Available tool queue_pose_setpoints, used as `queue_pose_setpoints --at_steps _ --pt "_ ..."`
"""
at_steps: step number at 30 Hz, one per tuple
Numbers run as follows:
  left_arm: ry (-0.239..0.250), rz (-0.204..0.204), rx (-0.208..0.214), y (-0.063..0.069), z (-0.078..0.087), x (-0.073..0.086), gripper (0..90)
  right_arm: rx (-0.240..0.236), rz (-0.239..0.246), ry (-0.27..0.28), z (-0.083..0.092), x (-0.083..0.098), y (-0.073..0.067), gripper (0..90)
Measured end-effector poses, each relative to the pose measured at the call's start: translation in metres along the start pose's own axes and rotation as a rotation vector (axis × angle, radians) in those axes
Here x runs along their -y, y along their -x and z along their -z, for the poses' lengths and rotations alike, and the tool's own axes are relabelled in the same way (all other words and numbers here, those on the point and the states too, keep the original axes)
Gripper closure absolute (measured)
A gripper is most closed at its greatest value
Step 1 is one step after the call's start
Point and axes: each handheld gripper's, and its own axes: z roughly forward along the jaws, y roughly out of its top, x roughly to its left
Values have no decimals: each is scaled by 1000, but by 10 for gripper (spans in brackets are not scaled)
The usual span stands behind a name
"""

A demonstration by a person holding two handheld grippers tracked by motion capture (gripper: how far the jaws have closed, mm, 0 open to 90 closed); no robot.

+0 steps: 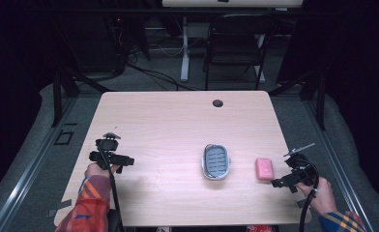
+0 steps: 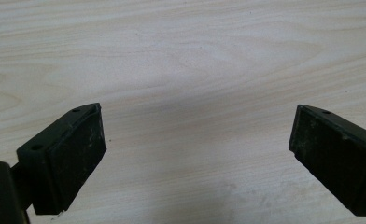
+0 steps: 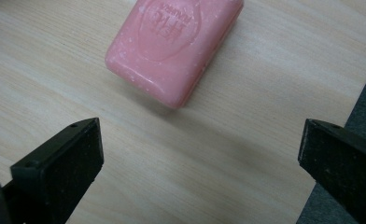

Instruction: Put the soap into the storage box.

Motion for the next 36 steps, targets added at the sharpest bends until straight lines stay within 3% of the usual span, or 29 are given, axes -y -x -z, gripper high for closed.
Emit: queue_pose_setpoints --at_steps 11,16,18,21,23,29,36 --pt "1 -4 1 0 0 1 43 13 -11 -13 -2 -7 -2 0" --pt "0 -17 2 1 0 1 43 -12 -34 -17 -4 -11 -4 0" --pt "-4 -18 5 1 -1 0 43 -70 -70 0 -4 -13 -2 0" --pt "-5 -21 6 2 -1 -1 42 -87 -98 29 -2 -15 -2 0" --pt "-5 -24 6 3 -2 -1 41 -82 -114 43 -4 -17 -2 0" --pt "-10 -22 6 3 -2 -1 42 -61 -143 5 -14 -29 -4 0" --pt "-11 -24 7 3 -2 -2 42 3 -112 -66 -26 -42 -14 0"
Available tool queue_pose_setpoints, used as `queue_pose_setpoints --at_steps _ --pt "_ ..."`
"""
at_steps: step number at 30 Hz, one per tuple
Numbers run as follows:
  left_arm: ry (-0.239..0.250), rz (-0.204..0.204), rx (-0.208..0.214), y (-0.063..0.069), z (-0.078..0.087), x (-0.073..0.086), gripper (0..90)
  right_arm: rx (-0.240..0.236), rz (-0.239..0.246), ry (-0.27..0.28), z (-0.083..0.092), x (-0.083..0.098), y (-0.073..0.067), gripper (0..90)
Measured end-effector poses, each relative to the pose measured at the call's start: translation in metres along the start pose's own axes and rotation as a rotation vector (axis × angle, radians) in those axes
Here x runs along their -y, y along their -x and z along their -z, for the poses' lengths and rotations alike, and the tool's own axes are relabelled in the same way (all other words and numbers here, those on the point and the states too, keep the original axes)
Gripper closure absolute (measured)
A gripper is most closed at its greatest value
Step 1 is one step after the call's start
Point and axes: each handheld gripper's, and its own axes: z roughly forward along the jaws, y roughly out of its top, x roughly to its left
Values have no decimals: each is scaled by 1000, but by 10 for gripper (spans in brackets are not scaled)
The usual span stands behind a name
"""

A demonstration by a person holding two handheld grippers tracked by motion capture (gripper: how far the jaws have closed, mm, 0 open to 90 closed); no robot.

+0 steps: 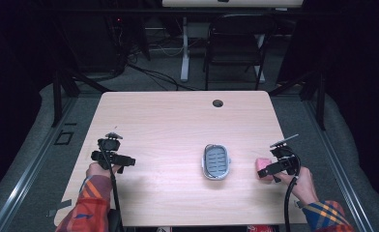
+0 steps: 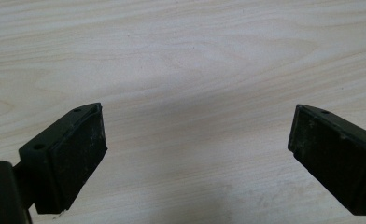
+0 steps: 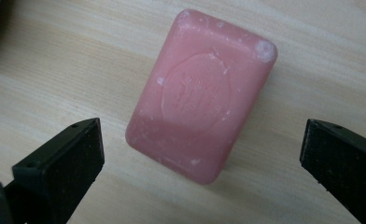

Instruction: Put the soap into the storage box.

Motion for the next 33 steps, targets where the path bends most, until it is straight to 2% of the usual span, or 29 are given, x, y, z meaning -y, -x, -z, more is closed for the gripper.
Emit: queue_pose_setpoints --at_steps 5,7,9,10,16,19,20,21,28,30,33 --pt "2 -6 -1 1 0 0 43 26 5 -15 -4 -8 -4 0" --pt "1 -8 -1 1 0 0 44 26 -5 0 -6 -8 -5 0" --pt "1 -7 0 1 -1 0 44 41 6 -18 -8 -11 -7 0" --pt "0 -8 2 1 -1 0 45 54 0 -18 -10 -13 -8 22" --pt "-2 -12 1 2 -1 -1 46 49 4 -53 -11 -17 -5 106" --pt "-5 -16 0 2 -1 -1 49 44 2 -50 -12 -17 -4 141" --pt "-5 -16 -3 2 -1 -1 55 37 -13 -26 -14 -17 -7 182" --pt "-8 -16 -2 2 -1 -1 59 39 8 -53 -12 -19 -6 208" --pt "-11 -16 0 2 -1 -1 63 52 12 -62 -14 -20 -8 270" --pt "-14 -17 3 2 -2 -1 65 53 5 -65 -14 -20 -8 328" --pt "-15 -18 2 3 -2 -1 66 59 1 -64 -14 -20 -8 359"
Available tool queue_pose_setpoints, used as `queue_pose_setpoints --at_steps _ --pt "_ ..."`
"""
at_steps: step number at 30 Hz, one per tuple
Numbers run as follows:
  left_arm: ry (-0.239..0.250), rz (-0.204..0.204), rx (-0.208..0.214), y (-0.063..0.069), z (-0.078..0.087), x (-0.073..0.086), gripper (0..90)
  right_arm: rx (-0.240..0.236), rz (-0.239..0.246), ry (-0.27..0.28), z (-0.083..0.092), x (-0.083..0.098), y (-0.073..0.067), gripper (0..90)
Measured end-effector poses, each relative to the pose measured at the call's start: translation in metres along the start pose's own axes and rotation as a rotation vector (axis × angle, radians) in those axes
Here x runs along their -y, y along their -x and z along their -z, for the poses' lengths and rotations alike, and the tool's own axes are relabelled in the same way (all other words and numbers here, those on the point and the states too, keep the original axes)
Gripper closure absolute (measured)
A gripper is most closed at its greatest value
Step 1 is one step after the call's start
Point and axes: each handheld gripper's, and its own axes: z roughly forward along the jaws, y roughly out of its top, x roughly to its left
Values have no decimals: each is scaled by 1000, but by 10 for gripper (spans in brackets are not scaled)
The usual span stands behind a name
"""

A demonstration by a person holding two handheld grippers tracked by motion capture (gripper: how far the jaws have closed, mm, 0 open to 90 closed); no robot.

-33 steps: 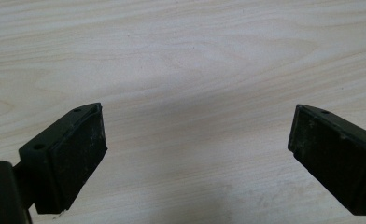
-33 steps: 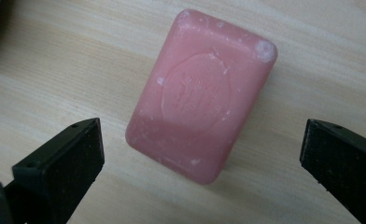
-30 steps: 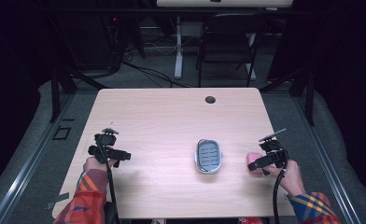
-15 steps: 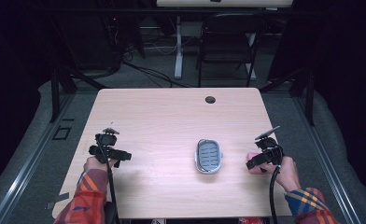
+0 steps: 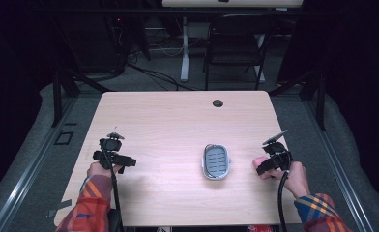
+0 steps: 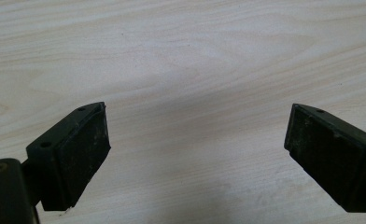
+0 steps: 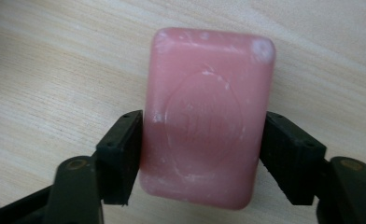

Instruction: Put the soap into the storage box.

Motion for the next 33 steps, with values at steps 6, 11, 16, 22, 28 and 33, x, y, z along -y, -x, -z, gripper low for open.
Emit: queue_pose_setpoints --at_steps 6,11,16,22,28,33 --pt "0 0 0 0 0 0 67 11 9 -1 0 0 -1 362" --pt "0 -2 2 0 0 0 68 24 14 16 -2 1 -5 363" --pt "-1 -3 2 0 0 0 68 35 18 25 -4 1 -7 366" --pt "-4 -5 3 1 0 0 68 55 57 -20 -1 -1 -6 369" --pt "-2 -4 5 0 0 0 68 18 62 -17 0 -1 -2 370" --pt "-2 -4 7 0 0 0 68 6 60 -12 4 -1 1 370"
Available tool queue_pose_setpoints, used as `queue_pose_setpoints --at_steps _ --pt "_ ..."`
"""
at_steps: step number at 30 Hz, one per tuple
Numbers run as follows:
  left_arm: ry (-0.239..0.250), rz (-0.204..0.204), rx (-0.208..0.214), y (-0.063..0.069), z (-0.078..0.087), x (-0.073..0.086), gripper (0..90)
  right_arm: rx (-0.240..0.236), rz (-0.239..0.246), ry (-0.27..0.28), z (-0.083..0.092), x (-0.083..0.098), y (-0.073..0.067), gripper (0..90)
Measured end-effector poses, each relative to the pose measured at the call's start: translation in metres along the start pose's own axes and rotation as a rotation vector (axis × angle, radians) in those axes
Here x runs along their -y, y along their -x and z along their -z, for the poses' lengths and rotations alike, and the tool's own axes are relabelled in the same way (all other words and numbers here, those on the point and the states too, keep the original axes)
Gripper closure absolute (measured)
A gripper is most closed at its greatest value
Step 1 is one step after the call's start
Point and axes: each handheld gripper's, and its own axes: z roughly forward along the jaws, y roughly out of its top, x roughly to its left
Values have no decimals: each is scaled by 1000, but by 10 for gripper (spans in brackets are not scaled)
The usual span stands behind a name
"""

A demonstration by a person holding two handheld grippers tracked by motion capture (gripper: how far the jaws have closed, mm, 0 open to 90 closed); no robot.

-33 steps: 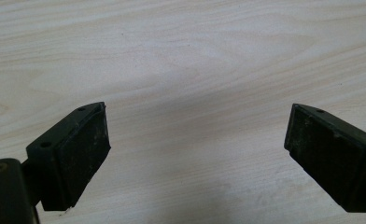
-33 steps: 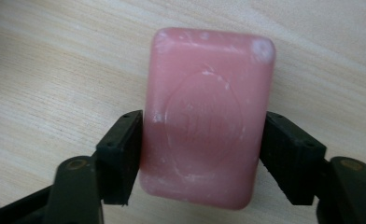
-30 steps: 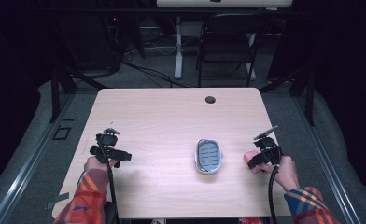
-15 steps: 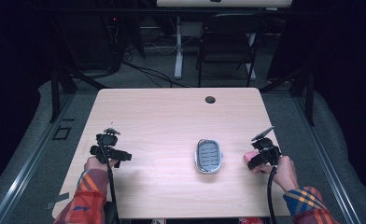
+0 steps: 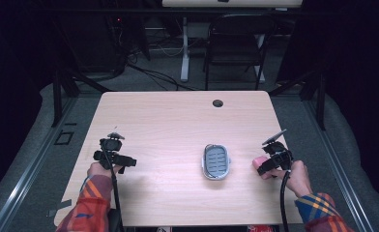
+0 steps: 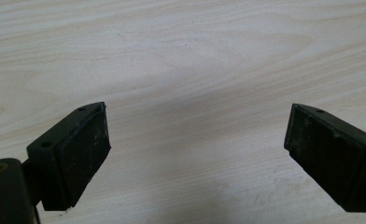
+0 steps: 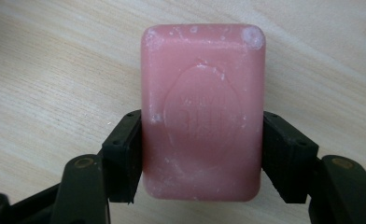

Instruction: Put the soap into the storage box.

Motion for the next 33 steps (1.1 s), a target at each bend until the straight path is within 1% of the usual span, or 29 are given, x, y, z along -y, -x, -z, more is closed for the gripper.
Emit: queue_pose_setpoints --at_steps 1,3,4,5,6,8,9,12,14,15,18,19,23,25,27,30,32,33 --pt "0 0 0 0 0 0 68 -10 -19 26 1 1 1 371" --pt "0 -1 0 0 0 0 68 -13 -23 29 2 1 2 371" --pt "0 -2 0 0 0 0 68 -19 -17 23 5 1 3 371" --pt "-1 -1 0 0 0 0 67 -14 -9 18 6 1 4 371" --pt "1 -2 0 0 0 0 67 -21 -6 17 6 1 4 370" --pt "2 -2 -1 0 0 0 67 -20 3 19 10 1 4 371" --pt "4 -1 0 0 0 0 68 -23 -1 26 10 1 3 370" --pt "6 -1 1 0 0 0 68 -25 15 22 14 0 3 371" --pt "3 -3 0 0 0 0 68 -26 21 24 15 0 2 371" --pt "3 -3 1 0 0 0 67 -26 17 26 15 0 1 371" --pt "3 -3 2 0 0 0 67 -45 30 10 15 0 1 372" --pt "2 -3 3 0 0 0 67 -52 28 12 15 0 1 372" --pt "6 -2 4 1 0 -1 66 -55 33 15 17 -1 -1 372" --pt "2 -7 4 2 -1 -2 66 -78 26 36 20 -2 -1 372" --pt "-2 -12 6 3 0 -1 67 -87 30 45 24 -3 -3 372" --pt "15 -4 2 2 1 -1 66 -91 46 47 28 -4 -6 372" --pt "14 -3 2 2 1 -1 66 -87 46 59 31 -4 -7 372" --pt "17 -3 4 2 2 0 66 -88 37 73 32 -4 -8 373"
